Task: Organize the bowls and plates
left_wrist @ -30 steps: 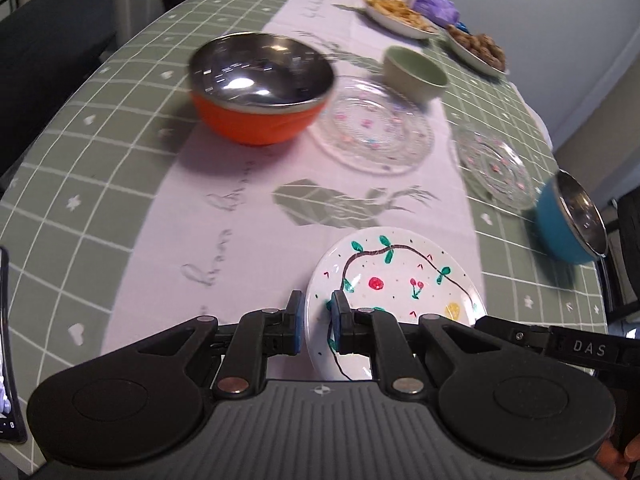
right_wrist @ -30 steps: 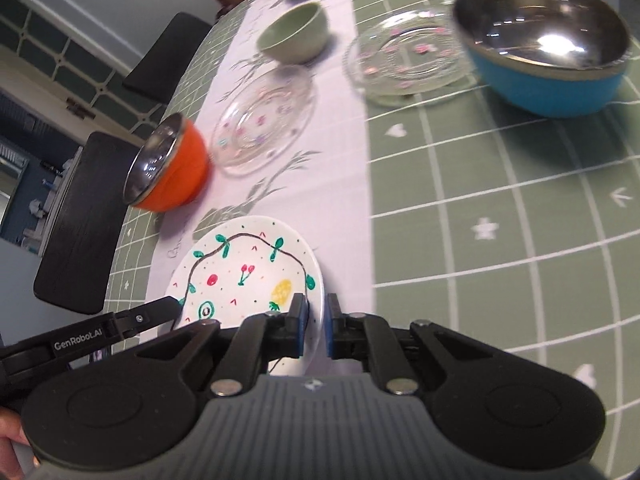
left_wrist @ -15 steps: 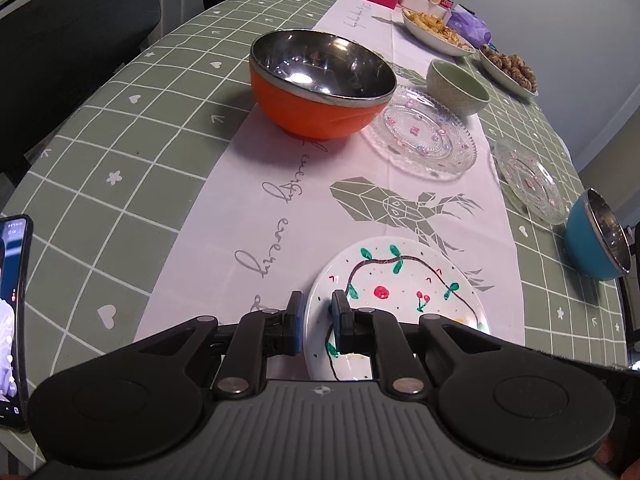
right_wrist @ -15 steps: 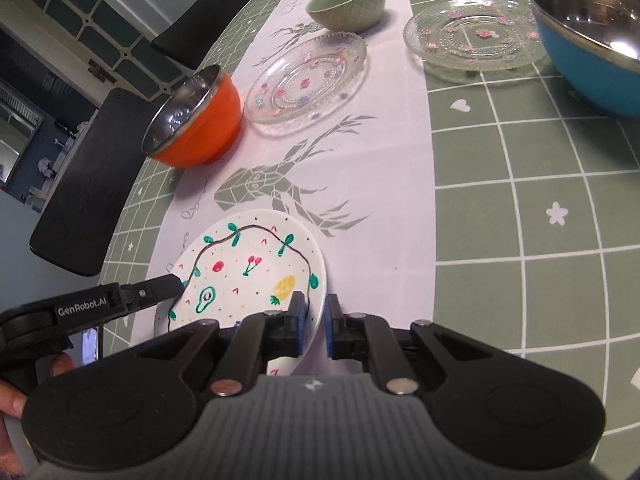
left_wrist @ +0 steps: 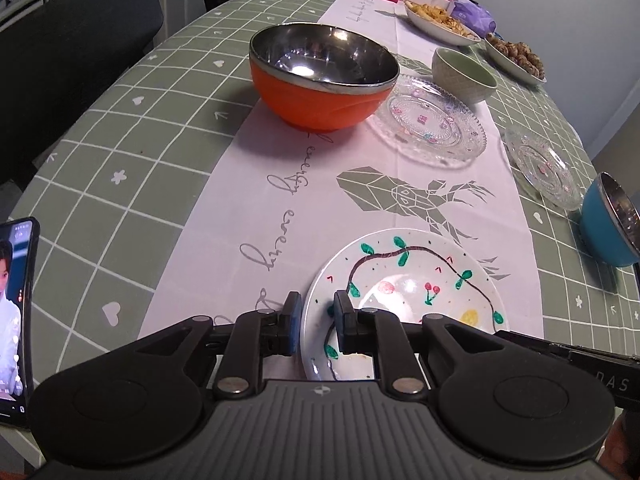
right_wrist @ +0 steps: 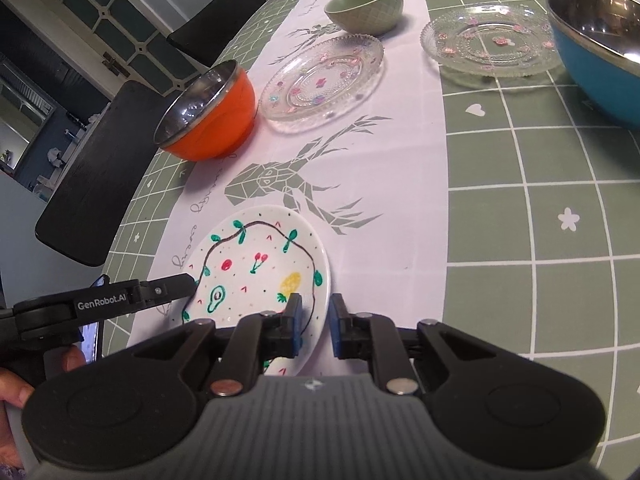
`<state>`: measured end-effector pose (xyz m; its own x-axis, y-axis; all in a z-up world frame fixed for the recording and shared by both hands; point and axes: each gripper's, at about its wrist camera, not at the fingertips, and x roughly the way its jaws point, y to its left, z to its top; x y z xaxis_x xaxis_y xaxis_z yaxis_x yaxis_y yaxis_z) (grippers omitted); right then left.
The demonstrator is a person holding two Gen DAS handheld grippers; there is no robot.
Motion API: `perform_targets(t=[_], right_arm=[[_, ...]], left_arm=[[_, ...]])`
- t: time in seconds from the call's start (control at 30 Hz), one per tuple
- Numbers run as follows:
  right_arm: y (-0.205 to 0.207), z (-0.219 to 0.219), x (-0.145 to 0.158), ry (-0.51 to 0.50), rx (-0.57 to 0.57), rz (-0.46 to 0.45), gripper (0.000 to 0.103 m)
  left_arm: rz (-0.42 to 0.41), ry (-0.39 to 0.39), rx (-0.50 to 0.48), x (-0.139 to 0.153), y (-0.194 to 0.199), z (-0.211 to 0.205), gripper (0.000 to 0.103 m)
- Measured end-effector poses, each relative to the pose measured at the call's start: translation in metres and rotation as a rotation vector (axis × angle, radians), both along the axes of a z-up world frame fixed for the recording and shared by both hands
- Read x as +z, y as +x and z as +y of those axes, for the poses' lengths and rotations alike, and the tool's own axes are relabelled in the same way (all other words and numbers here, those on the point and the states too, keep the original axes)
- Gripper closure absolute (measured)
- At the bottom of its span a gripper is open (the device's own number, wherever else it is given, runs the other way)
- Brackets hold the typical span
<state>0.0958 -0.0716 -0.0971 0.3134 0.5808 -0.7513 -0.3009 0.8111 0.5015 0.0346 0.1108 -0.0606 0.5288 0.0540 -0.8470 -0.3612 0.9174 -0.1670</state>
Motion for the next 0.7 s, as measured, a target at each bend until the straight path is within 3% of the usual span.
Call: perform_targets(t=[0.1, 0.2, 0.4, 0.53, 0.7], right_arm=[[-0.001, -0.002, 0.001, 0.011, -0.005, -0.003, 0.076], [-0.001, -0.005, 0.003, 0.004, -0.017, -0.014, 0.072], [0.004, -0.018, 0.007, 0.016, -0.072, -0.019, 0.071], [0.014, -0.022, 0.012, 0.009, -0.101, -0.016, 0.071], [0.032, -0.019, 0.027, -0.012, -0.101, -0.043, 0.071]], left_arm=[[-0.042, 0.040, -0.016, 0.006, -0.001, -0.004, 0.085], [-0.097, 0.076, -0.033, 0.016, -0.002, -0.008, 0.080], [-0.171, 0.044, -0.095, 0.025, 0.004, -0.016, 0.076], [-0.188, 0.098, -0.128, 0.031, 0.021, -0.022, 0.075], [-0.192, 0.019, -0.105, 0.039, 0.047, -0.014, 0.075]])
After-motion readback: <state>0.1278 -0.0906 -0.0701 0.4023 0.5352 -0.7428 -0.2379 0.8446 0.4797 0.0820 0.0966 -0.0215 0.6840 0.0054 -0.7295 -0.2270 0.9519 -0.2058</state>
